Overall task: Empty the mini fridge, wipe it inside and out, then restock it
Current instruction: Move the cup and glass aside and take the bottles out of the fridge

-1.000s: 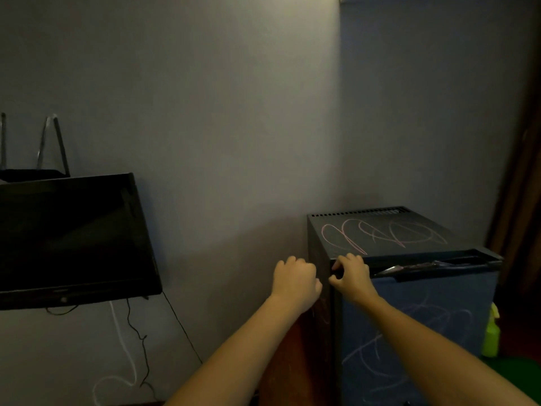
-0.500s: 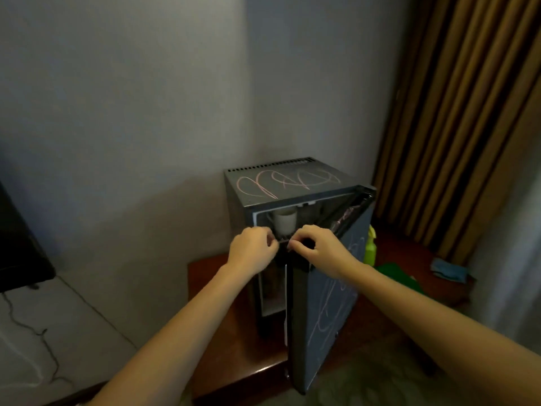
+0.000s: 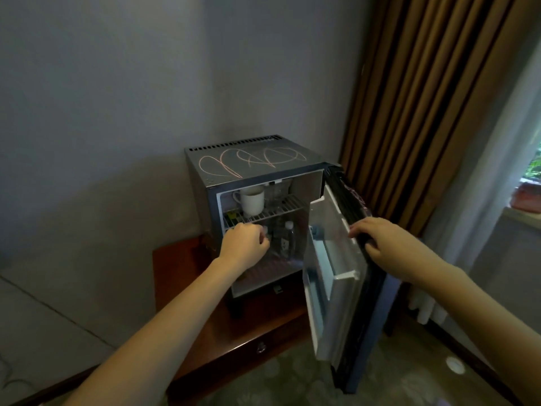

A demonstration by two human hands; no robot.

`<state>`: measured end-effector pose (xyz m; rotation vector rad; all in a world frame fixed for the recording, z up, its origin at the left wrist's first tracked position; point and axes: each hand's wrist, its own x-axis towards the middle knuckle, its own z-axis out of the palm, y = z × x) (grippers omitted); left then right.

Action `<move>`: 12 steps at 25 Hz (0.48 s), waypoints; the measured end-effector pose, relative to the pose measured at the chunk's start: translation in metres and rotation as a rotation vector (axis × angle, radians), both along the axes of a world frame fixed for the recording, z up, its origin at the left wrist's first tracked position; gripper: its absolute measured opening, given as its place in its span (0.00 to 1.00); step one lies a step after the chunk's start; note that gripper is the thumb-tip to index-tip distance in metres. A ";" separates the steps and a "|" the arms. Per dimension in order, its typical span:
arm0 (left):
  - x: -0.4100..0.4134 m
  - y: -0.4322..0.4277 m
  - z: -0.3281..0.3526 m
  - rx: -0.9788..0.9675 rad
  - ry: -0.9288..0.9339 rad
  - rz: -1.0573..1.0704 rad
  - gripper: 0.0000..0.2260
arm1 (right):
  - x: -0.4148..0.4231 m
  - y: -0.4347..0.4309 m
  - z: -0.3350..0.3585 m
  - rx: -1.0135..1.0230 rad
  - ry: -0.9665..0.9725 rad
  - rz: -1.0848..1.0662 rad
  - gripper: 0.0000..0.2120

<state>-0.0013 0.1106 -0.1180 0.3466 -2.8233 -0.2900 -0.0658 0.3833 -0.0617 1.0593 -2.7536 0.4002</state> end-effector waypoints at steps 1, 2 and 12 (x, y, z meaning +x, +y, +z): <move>-0.002 -0.002 -0.003 -0.001 -0.002 0.000 0.10 | 0.001 0.003 -0.003 -0.011 0.074 -0.029 0.16; -0.005 -0.001 -0.006 0.000 0.000 -0.005 0.10 | 0.003 0.000 -0.010 -0.042 0.106 -0.024 0.16; -0.046 0.002 -0.041 -0.027 -0.123 0.037 0.09 | -0.094 -0.038 -0.143 -0.044 -0.263 -0.068 0.25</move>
